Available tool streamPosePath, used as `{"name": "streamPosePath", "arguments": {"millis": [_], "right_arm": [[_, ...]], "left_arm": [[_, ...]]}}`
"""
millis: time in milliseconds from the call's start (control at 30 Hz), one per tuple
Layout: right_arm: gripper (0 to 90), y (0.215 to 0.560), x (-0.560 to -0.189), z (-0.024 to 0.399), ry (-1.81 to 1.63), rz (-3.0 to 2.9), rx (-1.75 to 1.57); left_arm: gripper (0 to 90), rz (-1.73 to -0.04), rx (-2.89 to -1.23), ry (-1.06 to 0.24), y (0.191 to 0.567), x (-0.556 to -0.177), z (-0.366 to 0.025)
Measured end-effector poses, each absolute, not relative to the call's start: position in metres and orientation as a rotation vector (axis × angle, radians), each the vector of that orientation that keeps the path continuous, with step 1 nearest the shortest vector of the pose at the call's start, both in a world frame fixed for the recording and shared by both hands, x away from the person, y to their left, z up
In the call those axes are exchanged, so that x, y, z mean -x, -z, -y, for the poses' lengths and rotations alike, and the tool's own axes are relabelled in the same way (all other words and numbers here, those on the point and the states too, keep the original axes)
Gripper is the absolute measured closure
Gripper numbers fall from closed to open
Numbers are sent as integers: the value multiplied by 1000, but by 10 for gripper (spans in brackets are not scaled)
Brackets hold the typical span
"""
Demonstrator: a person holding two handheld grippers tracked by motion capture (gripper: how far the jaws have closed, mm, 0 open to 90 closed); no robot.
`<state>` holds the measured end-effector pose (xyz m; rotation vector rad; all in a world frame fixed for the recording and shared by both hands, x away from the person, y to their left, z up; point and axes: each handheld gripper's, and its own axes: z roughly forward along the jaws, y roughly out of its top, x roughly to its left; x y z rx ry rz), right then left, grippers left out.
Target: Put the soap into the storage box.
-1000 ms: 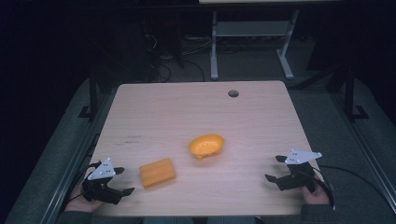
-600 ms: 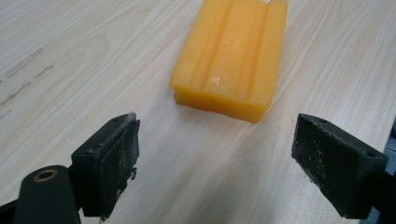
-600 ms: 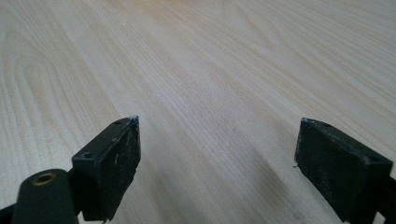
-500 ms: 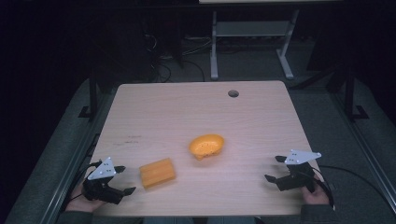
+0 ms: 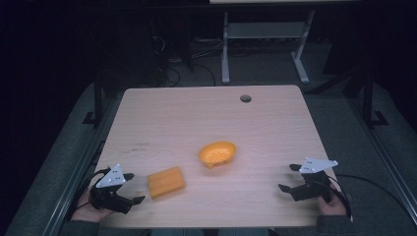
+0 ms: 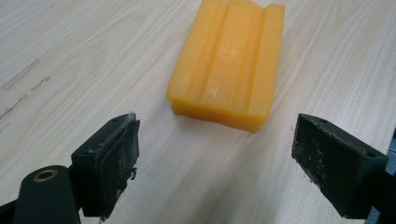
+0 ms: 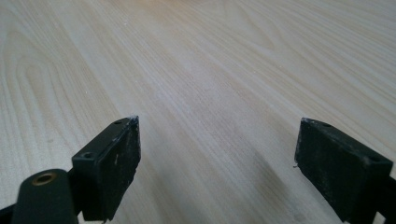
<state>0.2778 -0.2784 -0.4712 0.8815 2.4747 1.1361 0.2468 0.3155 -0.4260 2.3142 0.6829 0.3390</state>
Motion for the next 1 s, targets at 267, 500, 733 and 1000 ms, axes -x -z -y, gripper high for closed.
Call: {"name": "streamPosePath", "arguments": {"millis": [267, 500, 733, 1000], "right_arm": [[137, 471, -279, 277, -1136, -2481, -870], [137, 471, -279, 277, -1139, -2477, -871], [137, 470, -279, 276, -1141, -2476, -872], [137, 470, -280, 276, -1140, -2477, -868]], "left_arm": [[142, -660, -2328, -341, 423, -250, -310], [142, -632, -2337, -339, 421, -253, -303], [144, -601, -2360, -321, 421, -258, -294], [144, -539, -2376, -323, 416, -263, -279]]}}
